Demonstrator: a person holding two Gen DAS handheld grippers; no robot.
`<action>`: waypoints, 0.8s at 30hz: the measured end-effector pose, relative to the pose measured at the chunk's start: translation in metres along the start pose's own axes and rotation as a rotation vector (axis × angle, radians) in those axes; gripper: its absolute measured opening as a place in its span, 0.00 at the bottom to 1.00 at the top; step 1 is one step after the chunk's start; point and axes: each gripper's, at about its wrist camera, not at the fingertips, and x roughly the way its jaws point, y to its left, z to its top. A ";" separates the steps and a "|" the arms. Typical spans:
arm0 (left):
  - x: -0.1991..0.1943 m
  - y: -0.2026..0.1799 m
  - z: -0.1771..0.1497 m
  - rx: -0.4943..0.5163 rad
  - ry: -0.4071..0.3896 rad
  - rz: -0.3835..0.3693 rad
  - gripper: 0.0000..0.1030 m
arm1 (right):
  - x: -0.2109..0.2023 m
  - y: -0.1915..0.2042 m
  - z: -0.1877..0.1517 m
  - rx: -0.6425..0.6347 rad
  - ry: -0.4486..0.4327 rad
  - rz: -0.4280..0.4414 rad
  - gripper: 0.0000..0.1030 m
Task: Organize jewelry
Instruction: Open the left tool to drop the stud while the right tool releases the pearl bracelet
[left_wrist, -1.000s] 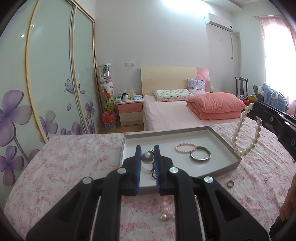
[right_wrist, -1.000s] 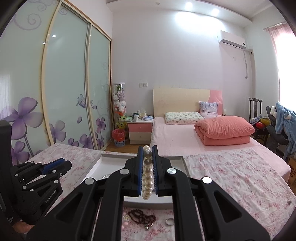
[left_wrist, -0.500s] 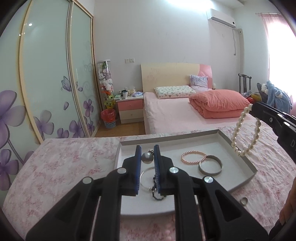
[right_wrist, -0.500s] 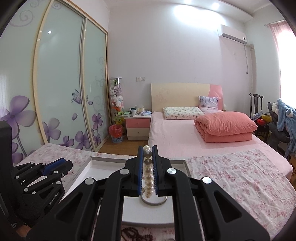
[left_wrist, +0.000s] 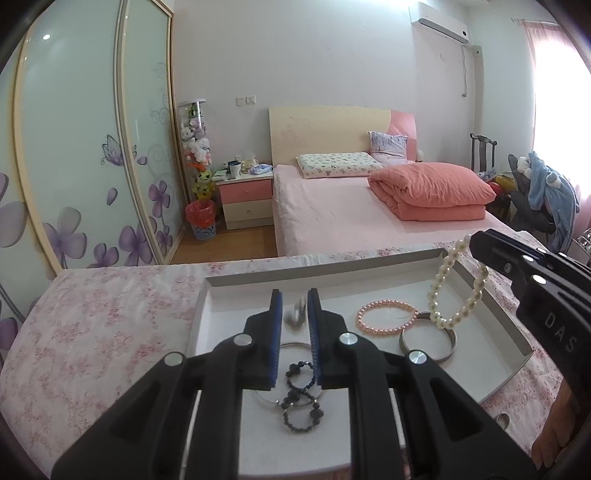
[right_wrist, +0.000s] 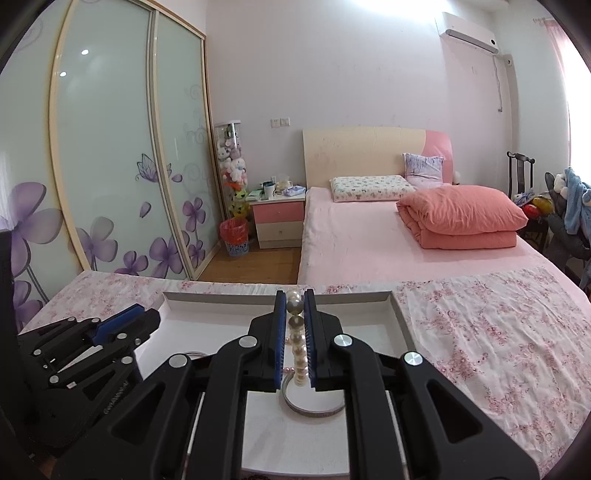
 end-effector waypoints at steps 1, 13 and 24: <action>0.002 0.000 0.000 -0.001 0.002 0.002 0.22 | -0.001 -0.001 0.000 0.003 0.000 0.000 0.11; -0.015 0.032 0.007 -0.084 -0.026 0.037 0.29 | -0.017 -0.016 0.002 0.036 -0.010 -0.040 0.18; -0.065 0.045 -0.024 -0.082 -0.014 0.031 0.34 | -0.052 -0.023 -0.016 0.016 0.044 -0.038 0.18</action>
